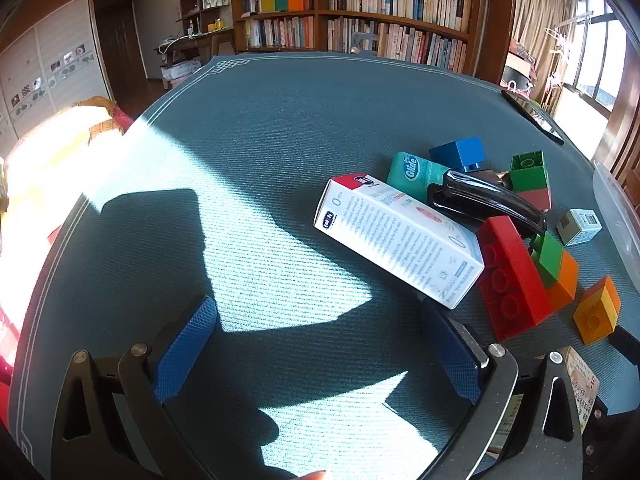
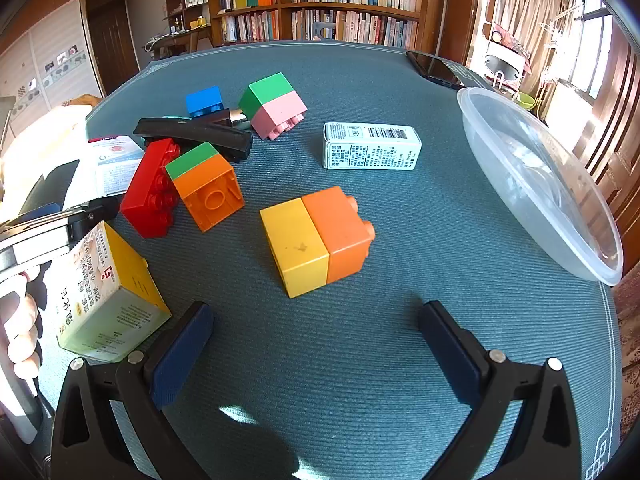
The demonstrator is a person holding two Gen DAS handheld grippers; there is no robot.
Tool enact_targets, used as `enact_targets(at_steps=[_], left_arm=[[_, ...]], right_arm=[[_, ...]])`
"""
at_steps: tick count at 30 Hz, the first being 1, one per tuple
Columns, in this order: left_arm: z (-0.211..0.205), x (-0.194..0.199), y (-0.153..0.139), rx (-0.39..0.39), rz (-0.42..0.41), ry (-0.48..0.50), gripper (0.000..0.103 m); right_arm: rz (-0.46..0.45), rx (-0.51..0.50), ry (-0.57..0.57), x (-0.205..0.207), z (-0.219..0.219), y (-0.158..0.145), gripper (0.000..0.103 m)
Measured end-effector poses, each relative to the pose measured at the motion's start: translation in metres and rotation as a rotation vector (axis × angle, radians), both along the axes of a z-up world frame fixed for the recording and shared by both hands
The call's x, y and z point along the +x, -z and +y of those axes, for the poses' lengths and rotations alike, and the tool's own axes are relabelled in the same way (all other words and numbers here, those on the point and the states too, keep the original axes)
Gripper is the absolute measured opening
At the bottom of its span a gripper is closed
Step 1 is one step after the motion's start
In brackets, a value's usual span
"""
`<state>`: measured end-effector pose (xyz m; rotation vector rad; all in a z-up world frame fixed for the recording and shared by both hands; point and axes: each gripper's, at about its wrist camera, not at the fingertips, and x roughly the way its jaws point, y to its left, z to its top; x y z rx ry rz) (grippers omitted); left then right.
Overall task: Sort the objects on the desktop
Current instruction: 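Grasp the white baby wash box with the left gripper while right gripper approaches yellow-orange block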
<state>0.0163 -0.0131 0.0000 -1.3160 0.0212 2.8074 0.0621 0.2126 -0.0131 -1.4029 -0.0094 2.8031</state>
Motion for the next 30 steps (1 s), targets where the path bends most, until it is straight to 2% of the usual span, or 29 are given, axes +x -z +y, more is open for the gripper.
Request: enact_targets(at_steps=[8,14,21,28,30], left_arm=[[-0.012,0.018,-0.008,0.082,0.020,0.015,0.103],[-0.007,0.027,-0.013,0.063,0.049,0.036,0.103],[0.007,0.016,-0.020,0.029,0.077,0.070,0.103],[0.015,0.000,-0.024,-0.051,0.110,0.151,0.103],[0.015,-0.007,-0.023,-0.038,0.096,0.186,0.103]], right_arm=[[0.003,-0.006,-0.005,0.001,0.000,-0.002,0.103],[0.003,-0.020,-0.036,0.005,0.003,-0.003,0.103],[0.007,-0.030,-0.066,0.013,0.005,-0.003,0.103],[0.005,-0.018,-0.066,0.013,0.002,-0.002,0.103],[0.004,-0.017,-0.065,0.013,0.003,-0.002,0.103]])
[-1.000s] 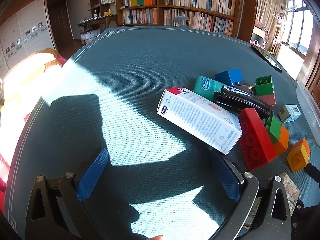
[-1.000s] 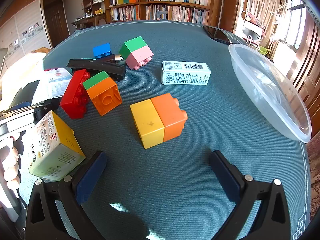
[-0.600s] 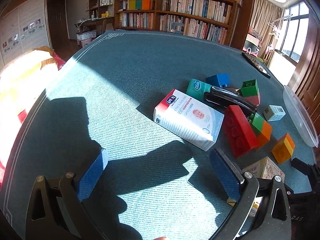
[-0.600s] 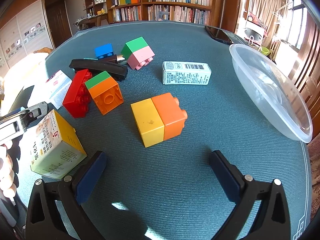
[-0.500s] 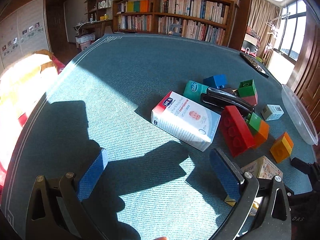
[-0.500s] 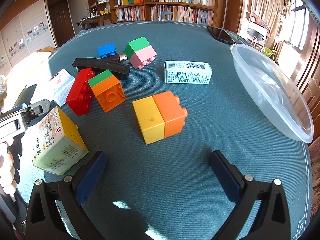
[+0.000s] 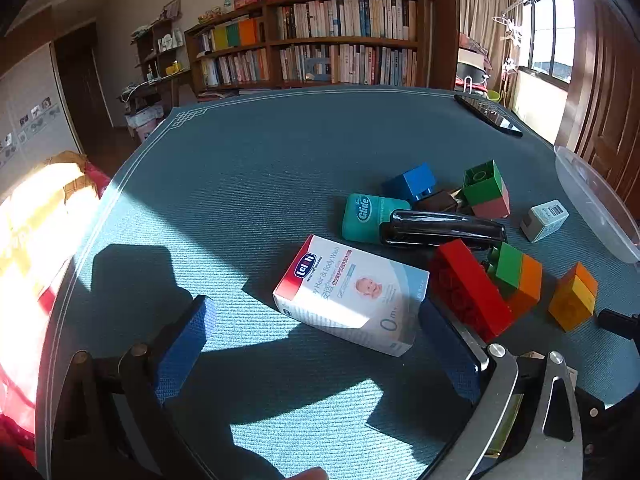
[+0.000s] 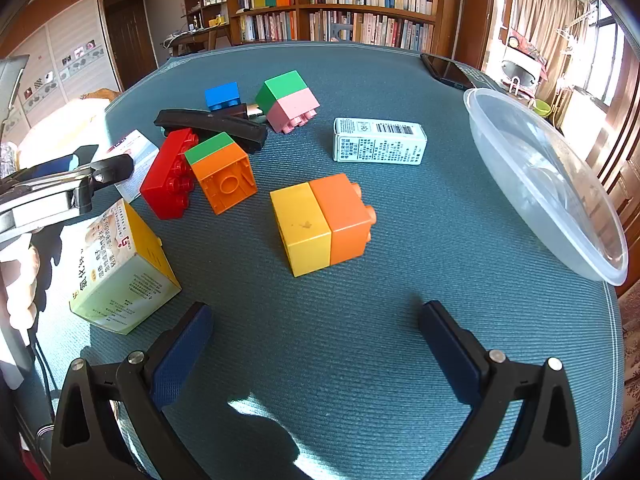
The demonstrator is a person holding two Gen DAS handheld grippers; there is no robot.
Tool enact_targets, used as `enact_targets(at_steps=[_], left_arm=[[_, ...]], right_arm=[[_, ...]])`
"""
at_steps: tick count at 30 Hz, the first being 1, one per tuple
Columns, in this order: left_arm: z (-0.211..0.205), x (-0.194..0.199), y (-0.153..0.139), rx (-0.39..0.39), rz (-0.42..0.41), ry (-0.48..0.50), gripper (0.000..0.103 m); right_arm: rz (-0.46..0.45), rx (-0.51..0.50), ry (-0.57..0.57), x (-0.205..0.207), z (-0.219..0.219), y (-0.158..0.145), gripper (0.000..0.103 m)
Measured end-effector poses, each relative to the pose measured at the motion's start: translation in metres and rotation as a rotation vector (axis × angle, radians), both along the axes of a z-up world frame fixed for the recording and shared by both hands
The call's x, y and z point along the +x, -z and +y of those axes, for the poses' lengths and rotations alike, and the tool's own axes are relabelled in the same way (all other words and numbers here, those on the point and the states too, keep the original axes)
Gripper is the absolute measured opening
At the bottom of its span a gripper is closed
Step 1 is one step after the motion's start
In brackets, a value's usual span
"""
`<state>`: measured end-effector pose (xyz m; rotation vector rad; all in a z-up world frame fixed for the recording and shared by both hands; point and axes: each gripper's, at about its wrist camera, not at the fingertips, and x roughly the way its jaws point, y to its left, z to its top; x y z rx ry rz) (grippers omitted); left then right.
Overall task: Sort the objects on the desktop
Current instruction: 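Grasp the white baby wash box with the left gripper while right gripper approaches yellow-orange block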
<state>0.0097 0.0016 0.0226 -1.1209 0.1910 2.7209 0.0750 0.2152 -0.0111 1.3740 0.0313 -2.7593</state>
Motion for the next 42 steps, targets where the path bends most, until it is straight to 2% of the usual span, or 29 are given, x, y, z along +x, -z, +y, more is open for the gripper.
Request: enact_targets(at_steps=[7,9,14,18,28,33,37,42], left_arm=[[0.008,-0.008,-0.001,-0.015,0.016,0.093,0.103],[0.011,-0.012,0.003,-0.042,0.008,0.091,0.103],[0.006,-0.019,0.012,0.005,-0.052,0.095,0.103],[0.007,-0.025,0.021,0.006,-0.095,0.095,0.103],[0.011,-0.024,0.021,-0.018,-0.084,0.084,0.103],[0.012,-0.019,0.017,-0.009,-0.056,0.108,0.083],[0.010,-0.019,0.015,0.006,-0.050,0.097,0.082],[-0.002,-0.019,0.012,0.065,-0.039,0.058,0.082]], right_arm=[[-0.001,0.005,0.001,0.000,0.000,0.000,0.103],[-0.001,0.007,0.001,-0.001,0.000,0.000,0.103],[-0.001,0.008,0.001,0.001,-0.001,0.000,0.103],[-0.001,0.008,0.001,0.001,0.000,0.000,0.103],[-0.001,0.008,0.000,0.001,0.000,0.000,0.103],[0.006,-0.016,-0.002,0.000,0.004,-0.002,0.103],[0.022,-0.082,-0.010,0.002,0.012,-0.006,0.103],[0.046,-0.144,0.006,0.002,0.018,-0.013,0.094]])
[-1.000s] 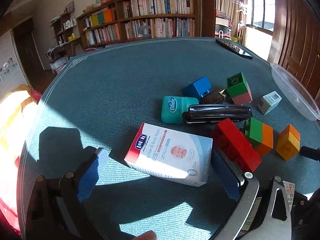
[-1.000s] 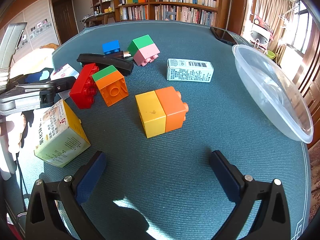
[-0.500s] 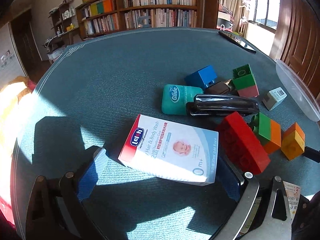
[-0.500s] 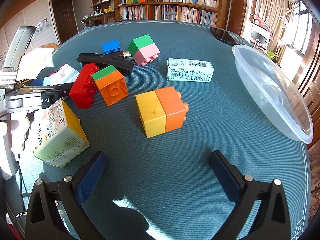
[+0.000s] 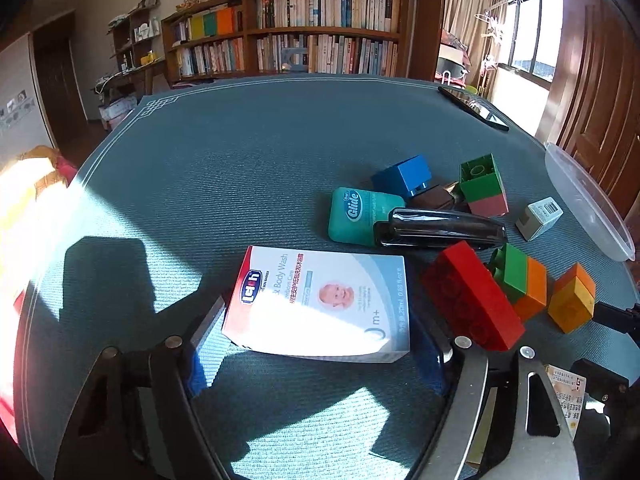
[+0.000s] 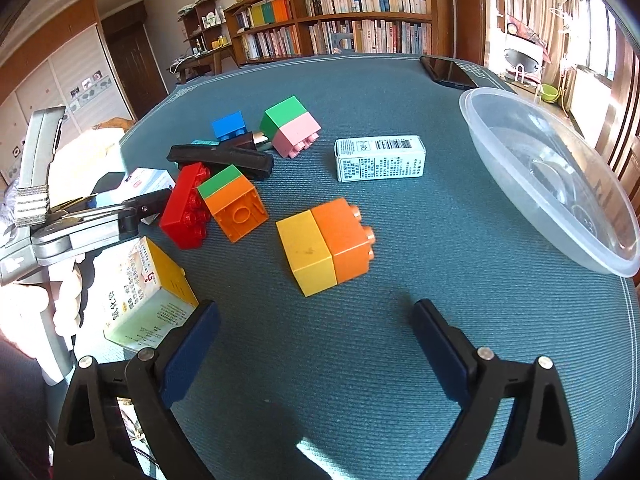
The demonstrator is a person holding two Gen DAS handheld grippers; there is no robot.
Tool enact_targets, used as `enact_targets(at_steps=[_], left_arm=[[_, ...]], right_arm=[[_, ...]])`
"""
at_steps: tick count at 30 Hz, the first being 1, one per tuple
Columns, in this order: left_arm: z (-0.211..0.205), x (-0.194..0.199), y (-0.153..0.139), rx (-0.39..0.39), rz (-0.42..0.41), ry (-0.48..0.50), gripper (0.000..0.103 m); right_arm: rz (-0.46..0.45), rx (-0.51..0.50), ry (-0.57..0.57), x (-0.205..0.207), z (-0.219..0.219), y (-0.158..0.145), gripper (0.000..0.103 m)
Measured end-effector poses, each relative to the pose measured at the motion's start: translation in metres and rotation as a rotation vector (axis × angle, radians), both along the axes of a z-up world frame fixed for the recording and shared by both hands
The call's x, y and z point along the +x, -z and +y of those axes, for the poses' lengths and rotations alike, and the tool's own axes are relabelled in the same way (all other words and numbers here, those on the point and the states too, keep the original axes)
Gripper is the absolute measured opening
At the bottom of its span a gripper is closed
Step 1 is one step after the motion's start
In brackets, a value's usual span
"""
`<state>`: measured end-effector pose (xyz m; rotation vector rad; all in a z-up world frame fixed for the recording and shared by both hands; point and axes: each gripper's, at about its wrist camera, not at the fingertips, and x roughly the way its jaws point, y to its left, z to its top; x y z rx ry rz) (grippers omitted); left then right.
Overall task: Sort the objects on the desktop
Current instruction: 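Grasp the white baby wash box with the left gripper while right gripper approaches yellow-orange block, then grasp the yellow-orange block with the right gripper and lift it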
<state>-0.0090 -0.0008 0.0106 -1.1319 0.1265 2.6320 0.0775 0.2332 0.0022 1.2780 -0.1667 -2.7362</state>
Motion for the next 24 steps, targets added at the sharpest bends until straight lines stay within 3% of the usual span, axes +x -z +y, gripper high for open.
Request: enact_targets(at_steps=[2,9,12,24], left_arm=[[-0.004,0.002,-0.001,0.018,0.003,-0.018,0.082],[-0.010,0.006,-0.001,0.051,0.002,-0.048,0.082],[-0.010,0.010,-0.002,0.052,0.012,-0.048,0.082],[-0.009,0.016,-0.013,0.062,0.039,-0.073,0.082]], right_arm=[[0.010,-0.004,0.004,0.007,-0.004,-0.004,0.083],[0.021,0.001,0.009,-0.018,-0.006,-0.008,0.068],[0.017,0.027,0.016,-0.021,-0.008,-0.004,0.055],[0.052,0.014,0.036,-0.010,-0.003,-0.007,0.054]])
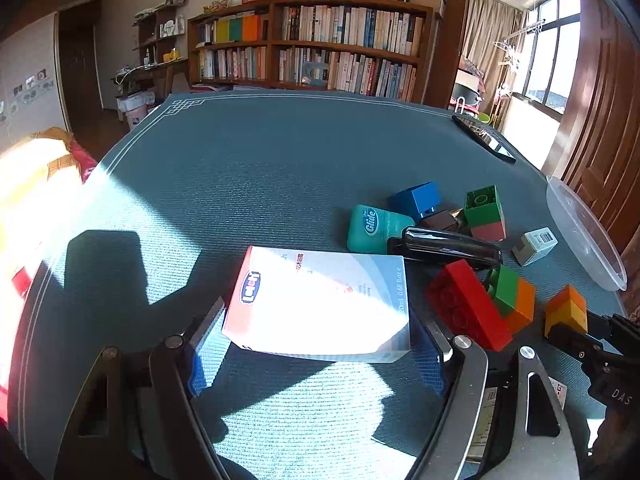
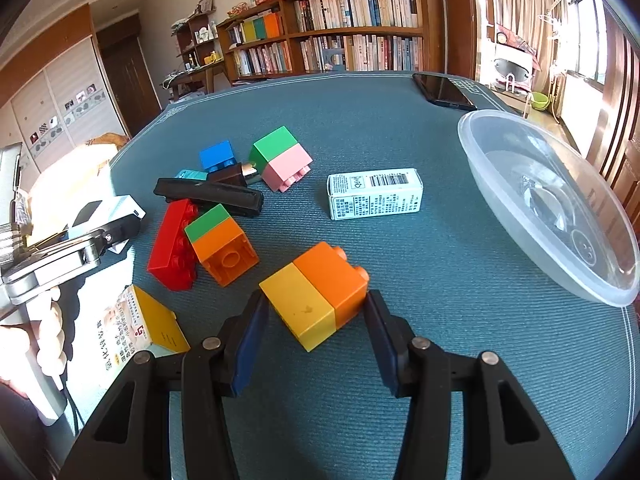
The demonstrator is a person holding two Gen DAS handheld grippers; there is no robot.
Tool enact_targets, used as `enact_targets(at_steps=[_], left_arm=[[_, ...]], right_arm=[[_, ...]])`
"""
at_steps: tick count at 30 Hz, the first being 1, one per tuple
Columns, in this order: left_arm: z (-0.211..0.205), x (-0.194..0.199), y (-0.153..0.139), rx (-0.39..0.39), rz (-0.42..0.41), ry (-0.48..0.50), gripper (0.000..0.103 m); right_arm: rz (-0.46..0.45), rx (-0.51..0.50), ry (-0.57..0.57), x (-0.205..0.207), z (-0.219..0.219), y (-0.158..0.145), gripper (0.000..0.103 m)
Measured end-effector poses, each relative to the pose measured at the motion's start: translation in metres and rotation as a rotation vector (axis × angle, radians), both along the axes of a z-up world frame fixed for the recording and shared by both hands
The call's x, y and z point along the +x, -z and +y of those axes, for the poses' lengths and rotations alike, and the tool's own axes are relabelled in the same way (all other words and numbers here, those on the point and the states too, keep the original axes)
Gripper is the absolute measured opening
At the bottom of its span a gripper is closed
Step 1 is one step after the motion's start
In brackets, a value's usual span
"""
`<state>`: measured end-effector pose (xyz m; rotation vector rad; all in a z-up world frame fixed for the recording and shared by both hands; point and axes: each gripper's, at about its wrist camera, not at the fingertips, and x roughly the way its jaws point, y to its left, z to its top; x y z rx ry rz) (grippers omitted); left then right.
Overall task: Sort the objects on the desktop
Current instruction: 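Grasp the yellow-orange block with the right gripper and lift it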
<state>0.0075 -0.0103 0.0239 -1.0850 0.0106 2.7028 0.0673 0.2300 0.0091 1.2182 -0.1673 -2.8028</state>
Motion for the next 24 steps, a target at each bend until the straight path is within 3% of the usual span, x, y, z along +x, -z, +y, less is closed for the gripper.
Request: enact_targets(at_steps=[13,24], left_arm=[[0.021,0.019,-0.032,-0.006,0.061,0.025,0.082],[0.077,0.032,-0.049,-0.021,0.088,0.120,0.082]], right_arm=[[0.101,-0.059,0.093,0.021,0.041,-0.031,0.054],[0.181,-0.092,0.270,0.034,0.109,-0.050,0.054]])
